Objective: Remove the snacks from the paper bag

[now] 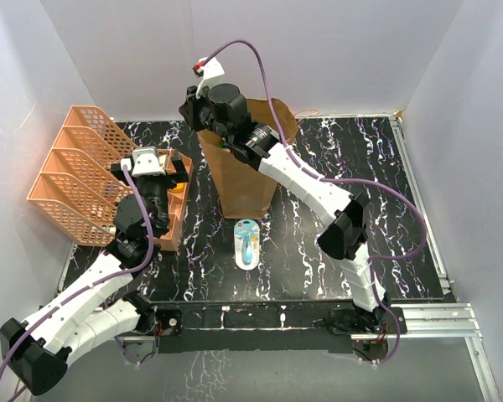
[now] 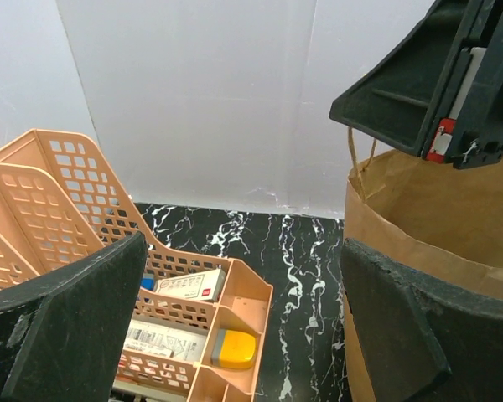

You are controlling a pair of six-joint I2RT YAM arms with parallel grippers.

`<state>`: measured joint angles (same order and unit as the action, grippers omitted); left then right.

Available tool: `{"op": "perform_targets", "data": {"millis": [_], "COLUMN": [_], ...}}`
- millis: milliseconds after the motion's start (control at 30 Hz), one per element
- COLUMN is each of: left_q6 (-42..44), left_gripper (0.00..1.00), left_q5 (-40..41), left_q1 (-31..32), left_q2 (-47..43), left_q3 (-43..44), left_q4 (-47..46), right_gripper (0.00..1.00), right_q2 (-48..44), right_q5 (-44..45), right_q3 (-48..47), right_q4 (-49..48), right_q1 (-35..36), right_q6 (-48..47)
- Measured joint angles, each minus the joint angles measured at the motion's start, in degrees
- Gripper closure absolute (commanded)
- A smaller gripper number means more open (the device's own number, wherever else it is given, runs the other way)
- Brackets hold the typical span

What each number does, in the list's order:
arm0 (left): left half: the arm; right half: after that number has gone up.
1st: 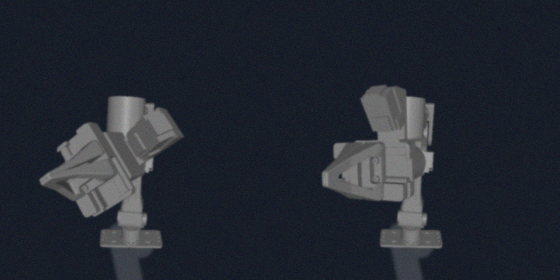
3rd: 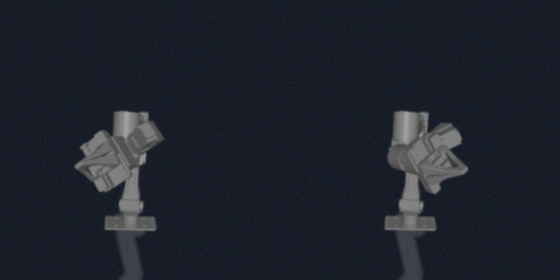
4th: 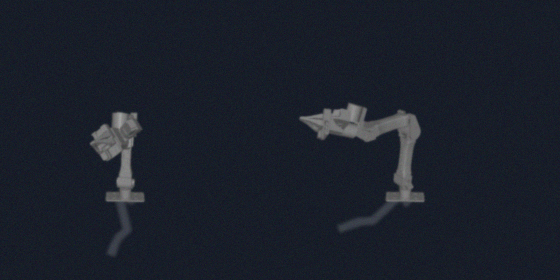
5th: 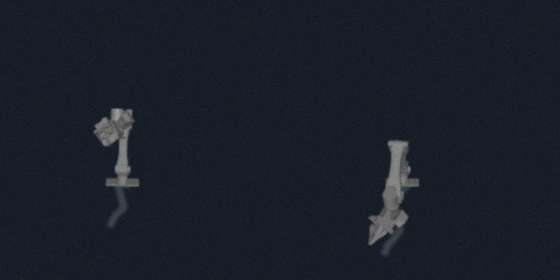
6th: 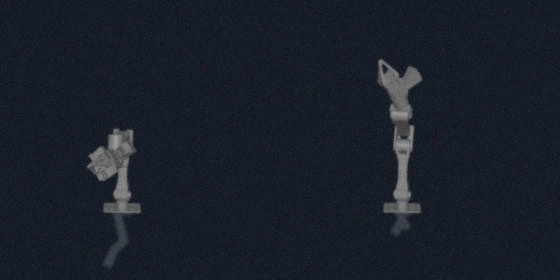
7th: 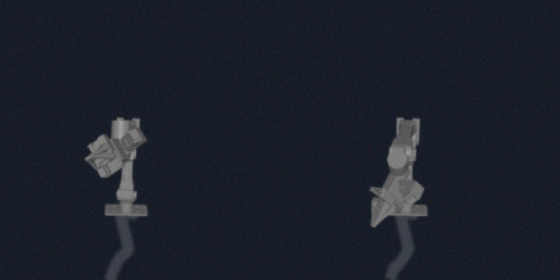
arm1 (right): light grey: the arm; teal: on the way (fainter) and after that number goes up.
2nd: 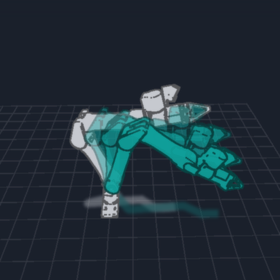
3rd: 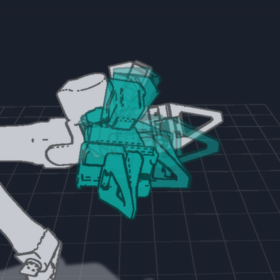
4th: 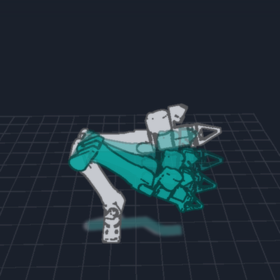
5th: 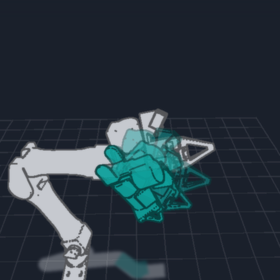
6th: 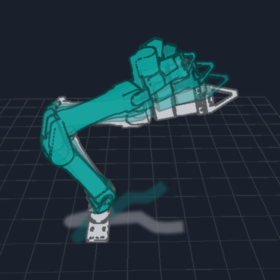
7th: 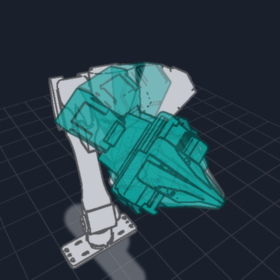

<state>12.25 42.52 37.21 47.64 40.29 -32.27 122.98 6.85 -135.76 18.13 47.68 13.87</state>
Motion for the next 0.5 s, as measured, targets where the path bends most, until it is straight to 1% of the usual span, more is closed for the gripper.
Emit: {"op": "perform_targets", "data": {"millis": [167,233,300,400,500], "left_q6": [-1.22,-1.95,-3.32,-7.89,-14.19], "left_gripper": [0.02,0.01,0.01,0.01,0.02], "left_q5": [0.48,0.59,1.25,1.92,-0.7], "left_q1": [-0.02,-0.02,-0.02,-0.02,-0.07], "left_q2": [0.79,0.79,0.96,2.21,4.02], "left_q3": [0.68,1.01,2.05,6.58,13.88], "left_q4": [2.86,3.96,6.03,12.83,21.64], "right_gripper": [0.41,0.28,0.2,0.13,0.09], "right_q2": [-2.8,-5.2,-8.0,-13.66,-22.47], "right_q5": [0.92,1.77,2.54,3.34,3.82], "right_q3": [5.18,7.91,9.84,13.2,19.45], "right_q4": [-1.75,-1.57,-0.63,1.05,1.57], "right_q1": [-0.02,-0.22,-0.44,-0.92,-1.38], "right_q6": [-0.52,-1.46,-2.27,-3.72,-4.87]}}
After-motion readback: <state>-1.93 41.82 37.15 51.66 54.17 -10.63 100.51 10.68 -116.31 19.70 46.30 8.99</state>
